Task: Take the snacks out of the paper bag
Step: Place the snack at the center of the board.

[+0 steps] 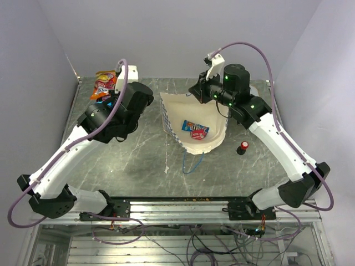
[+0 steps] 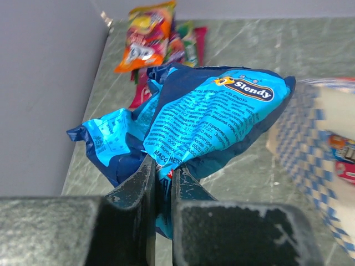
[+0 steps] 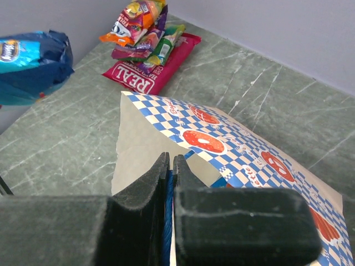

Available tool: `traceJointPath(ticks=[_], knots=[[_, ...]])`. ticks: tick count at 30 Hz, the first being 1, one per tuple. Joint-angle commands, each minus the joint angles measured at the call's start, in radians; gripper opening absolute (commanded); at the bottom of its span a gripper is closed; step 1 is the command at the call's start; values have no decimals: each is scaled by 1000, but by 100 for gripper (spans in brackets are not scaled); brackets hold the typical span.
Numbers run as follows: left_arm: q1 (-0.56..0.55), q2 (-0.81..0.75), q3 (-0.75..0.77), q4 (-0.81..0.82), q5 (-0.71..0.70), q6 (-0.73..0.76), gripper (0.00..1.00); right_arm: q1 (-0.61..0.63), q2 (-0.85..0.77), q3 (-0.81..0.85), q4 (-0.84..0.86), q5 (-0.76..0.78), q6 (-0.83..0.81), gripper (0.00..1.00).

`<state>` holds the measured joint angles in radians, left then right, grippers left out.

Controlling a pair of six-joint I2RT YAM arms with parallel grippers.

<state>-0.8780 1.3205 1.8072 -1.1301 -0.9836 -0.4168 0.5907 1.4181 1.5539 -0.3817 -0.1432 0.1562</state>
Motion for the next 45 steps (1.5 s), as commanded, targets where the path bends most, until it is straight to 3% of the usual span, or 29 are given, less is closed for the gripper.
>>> traceJointPath(ticks=[1, 4, 9, 16, 19, 25, 29, 35, 40, 41, 44, 45], knots=[[84, -118, -147, 102, -91, -95, 7, 1, 29, 78, -85, -25, -41, 0], [134, -155, -263, 144, -77, -75, 7, 2, 16, 60, -87, -23, -30, 0], [159, -192, -437, 128, -80, -165, 7, 2, -23, 34, -64, -71, -12, 0], [162, -244, -798, 307, -149, -216, 7, 1, -74, 14, -66, -80, -23, 0], [183, -218, -895, 488, -119, -107, 7, 2, -99, -9, -56, -65, -23, 0], [331, -129, -1004, 795, 56, 106, 7, 2, -127, -40, -42, -90, 1, 0], [383, -58, -1008, 905, 129, 205, 7, 2, -128, -43, -35, -102, 12, 0], [442, 23, -1005, 929, 276, 264, 7, 2, -106, -40, -11, -145, 49, 0], [521, 9, -1001, 845, 461, 155, 8, 1, -92, -38, -6, -164, 68, 0], [536, -2, -1003, 821, 502, 132, 11, 2, -91, -38, -4, -166, 71, 0], [554, -65, -1021, 772, 613, 85, 34, 1, -85, -33, -5, -161, 69, 0], [554, -86, -1017, 745, 635, 72, 50, 1, -84, -32, -3, -161, 70, 0]])
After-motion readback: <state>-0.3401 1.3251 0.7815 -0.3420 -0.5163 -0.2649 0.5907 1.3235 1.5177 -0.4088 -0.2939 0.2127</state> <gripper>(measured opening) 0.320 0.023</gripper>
